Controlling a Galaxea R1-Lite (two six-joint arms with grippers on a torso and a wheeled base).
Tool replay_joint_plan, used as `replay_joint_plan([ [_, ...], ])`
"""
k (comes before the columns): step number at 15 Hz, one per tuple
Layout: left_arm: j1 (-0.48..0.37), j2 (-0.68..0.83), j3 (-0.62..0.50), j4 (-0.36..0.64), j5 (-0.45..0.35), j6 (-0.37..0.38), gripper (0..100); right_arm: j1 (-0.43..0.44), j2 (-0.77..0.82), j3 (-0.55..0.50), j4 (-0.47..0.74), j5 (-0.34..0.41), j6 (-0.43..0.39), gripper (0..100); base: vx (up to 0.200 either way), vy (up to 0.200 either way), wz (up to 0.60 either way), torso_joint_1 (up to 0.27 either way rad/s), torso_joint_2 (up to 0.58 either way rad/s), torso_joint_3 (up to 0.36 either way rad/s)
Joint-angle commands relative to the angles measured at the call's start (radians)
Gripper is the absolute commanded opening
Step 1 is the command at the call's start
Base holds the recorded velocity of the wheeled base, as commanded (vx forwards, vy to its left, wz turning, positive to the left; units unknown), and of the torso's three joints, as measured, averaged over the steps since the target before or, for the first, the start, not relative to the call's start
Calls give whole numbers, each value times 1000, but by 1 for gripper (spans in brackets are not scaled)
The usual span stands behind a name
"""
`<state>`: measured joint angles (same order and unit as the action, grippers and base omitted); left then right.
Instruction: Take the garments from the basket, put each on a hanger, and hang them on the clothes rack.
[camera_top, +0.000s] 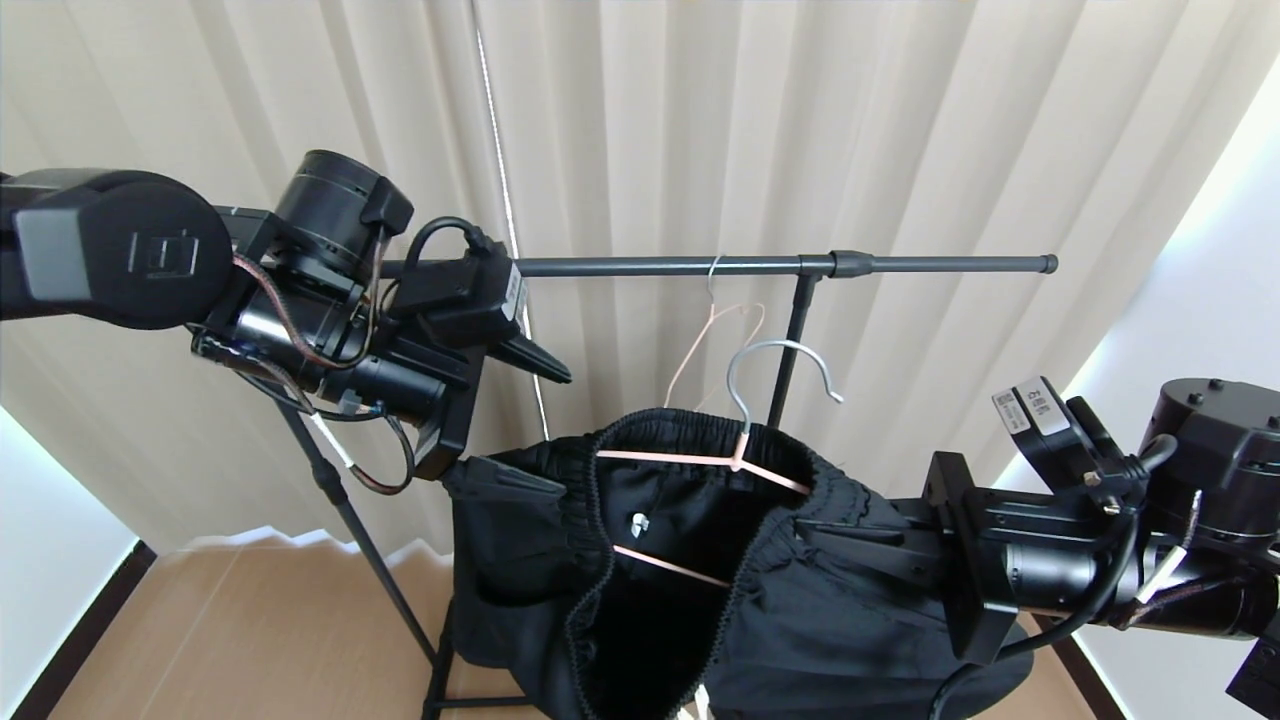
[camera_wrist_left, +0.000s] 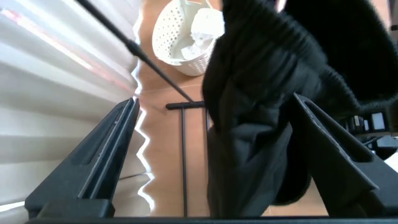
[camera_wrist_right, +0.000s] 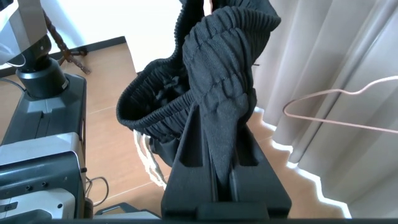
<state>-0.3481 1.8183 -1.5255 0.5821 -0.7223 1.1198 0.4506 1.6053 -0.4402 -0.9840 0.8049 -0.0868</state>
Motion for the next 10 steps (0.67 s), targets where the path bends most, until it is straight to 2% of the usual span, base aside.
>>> replay_joint_plan([
  [1,-29,4,24,-1,-3,9,100,0,2,0,-1,-1,-1,0,0,0,0,0,0,0],
  [10,-80,13,41,4,-31,-5,100,0,-1,0,-1,2,-2,0,0,0,0,0,0,0],
])
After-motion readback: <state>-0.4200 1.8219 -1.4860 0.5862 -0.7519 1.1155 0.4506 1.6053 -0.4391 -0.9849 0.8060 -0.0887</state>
